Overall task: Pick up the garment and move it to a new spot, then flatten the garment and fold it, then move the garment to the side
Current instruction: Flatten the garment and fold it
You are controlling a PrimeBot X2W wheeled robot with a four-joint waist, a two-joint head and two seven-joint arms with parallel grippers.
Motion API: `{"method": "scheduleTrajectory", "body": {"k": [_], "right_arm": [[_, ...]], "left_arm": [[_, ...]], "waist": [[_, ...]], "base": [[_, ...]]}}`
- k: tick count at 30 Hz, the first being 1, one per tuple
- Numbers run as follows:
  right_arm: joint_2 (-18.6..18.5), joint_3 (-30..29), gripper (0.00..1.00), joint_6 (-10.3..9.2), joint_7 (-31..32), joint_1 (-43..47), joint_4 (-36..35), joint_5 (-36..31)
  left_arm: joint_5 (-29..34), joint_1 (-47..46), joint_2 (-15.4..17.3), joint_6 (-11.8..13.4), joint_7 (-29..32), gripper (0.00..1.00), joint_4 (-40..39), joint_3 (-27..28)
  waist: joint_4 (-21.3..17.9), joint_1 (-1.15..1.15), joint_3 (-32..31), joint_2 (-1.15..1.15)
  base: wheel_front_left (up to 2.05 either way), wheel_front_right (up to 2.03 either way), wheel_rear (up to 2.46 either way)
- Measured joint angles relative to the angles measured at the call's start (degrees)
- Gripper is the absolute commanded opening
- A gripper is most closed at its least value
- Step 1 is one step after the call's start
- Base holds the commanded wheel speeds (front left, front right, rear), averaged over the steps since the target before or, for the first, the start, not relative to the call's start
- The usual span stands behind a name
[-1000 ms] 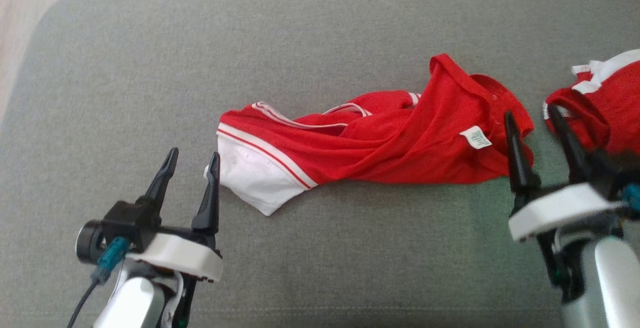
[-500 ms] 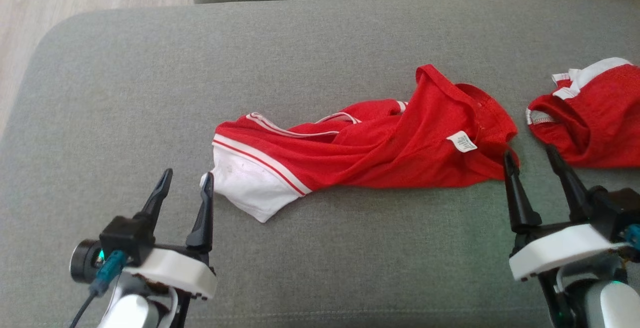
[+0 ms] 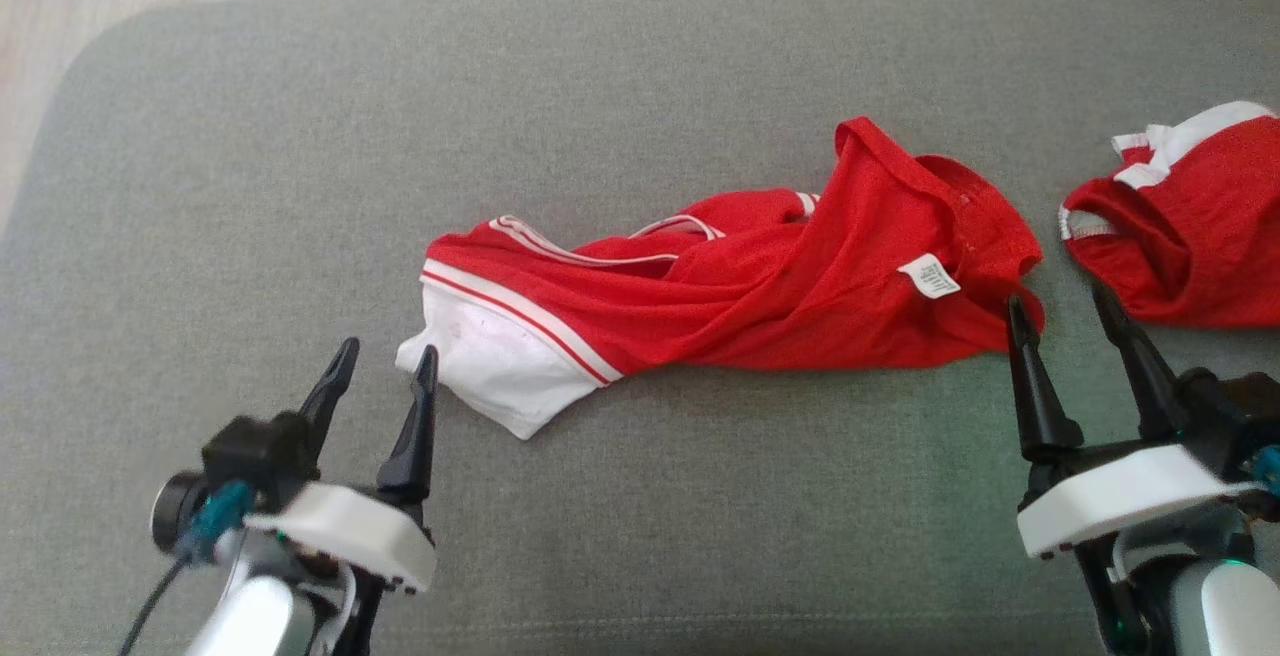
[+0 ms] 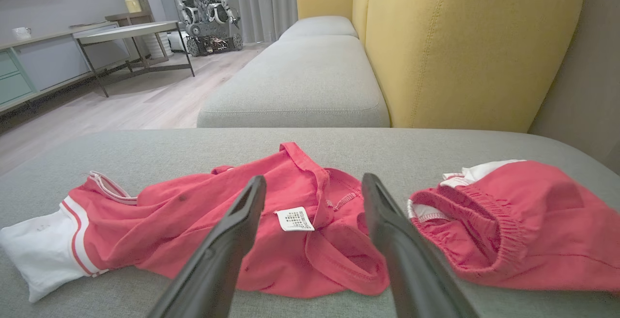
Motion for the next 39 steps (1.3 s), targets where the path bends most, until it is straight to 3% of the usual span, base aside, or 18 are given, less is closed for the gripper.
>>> {"method": "scheduleTrajectory", "body": {"k": [10, 22, 23, 24, 25, 33, 39], "right_arm": [[0.53, 0.94, 1.0, 0.01, -0.01, -1.21, 0.02, 0.0], [0.91, 0.76, 1.0, 0.0, -0.1, -1.94, 1.01, 0.02], [0.99, 0.74, 1.0, 0.0, -0.1, -2.02, 1.04, 0.04], [1.02, 0.68, 1.0, 0.0, -0.1, -2.16, 1.12, 0.12], [1.04, 0.56, 1.0, 0.0, -0.1, -2.42, 1.12, 0.13], [0.79, -1.51, 1.0, 0.0, -0.15, -3.34, 3.5, 1.07], [-2.33, 0.05, 1.0, 0.0, 1.0, -10.4, 9.55, 2.76]], "left_arm": [[-5.59, -9.29, 0.02, -6.54, 7.4, 1.0, 13.85, -1.26], [-8.48, -12.24, -1.14, -9.23, 11.65, 1.0, 22.63, -1.63], [-8.49, -12.46, -1.19, -9.31, 11.62, 0.91, 22.85, -1.66], [-8.48, -12.65, -1.24, -9.73, 11.37, 0.42, 23.16, -1.67], [-8.46, -12.77, -1.27, -9.75, 10.61, 0.0, 23.38, -1.72], [-8.21, -13.02, -1.56, -9.69, 7.78, 0.0, 23.61, -2.24], [-7.79, -13.39, -1.82, -9.68, 7.19, 0.0, 23.1, -3.14]], "waist": [[-1.31, 0.0, 3.39, 0.0], [-2.34, 0.0, 4.94, 0.0], [-2.35, 0.0, 5.0, 0.0], [-2.34, 0.0, 5.03, 0.0], [-2.32, 0.0, 5.04, 0.0], [-1.3, 0.0, 4.9, 0.0], [-0.02, 0.0, 5.7, 0.0]], "base": [[0.0, 0.0, 0.0], [0.0, 0.0, 0.0], [0.0, 0.0, 0.0], [0.0, 0.0, 0.0], [0.0, 0.0, 0.0], [0.0, 0.0, 0.0], [0.0, 0.0, 0.0]]}}
